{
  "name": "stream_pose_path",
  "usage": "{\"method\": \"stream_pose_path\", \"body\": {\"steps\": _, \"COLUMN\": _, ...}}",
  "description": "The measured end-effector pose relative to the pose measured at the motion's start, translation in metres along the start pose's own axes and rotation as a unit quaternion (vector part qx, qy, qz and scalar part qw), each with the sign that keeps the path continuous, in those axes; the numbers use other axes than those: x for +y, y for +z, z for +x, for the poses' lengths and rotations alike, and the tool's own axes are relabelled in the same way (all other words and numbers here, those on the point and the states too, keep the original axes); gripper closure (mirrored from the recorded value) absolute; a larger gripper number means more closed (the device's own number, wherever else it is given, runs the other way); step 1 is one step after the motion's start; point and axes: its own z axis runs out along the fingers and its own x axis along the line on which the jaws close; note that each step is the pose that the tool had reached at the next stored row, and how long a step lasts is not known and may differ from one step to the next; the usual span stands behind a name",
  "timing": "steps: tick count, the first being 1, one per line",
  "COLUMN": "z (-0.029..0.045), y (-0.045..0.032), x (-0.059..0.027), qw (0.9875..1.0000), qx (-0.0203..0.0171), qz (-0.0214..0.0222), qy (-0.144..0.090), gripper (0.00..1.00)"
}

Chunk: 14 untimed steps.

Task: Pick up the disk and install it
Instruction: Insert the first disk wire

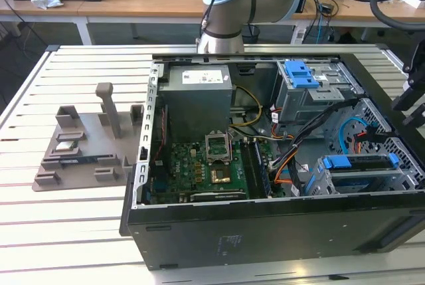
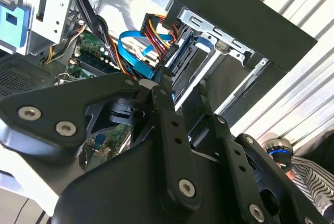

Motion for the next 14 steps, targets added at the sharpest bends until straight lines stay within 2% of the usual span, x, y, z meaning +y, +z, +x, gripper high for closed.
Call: {"method": "stream_pose_path", "body": {"steps": 14, "z": 0.0002, "y": 0.005, "x": 0.0003, "qw": 1.0, "qx": 0.0, "qz": 0.0, "qy": 0.0, "gripper": 0.64}}
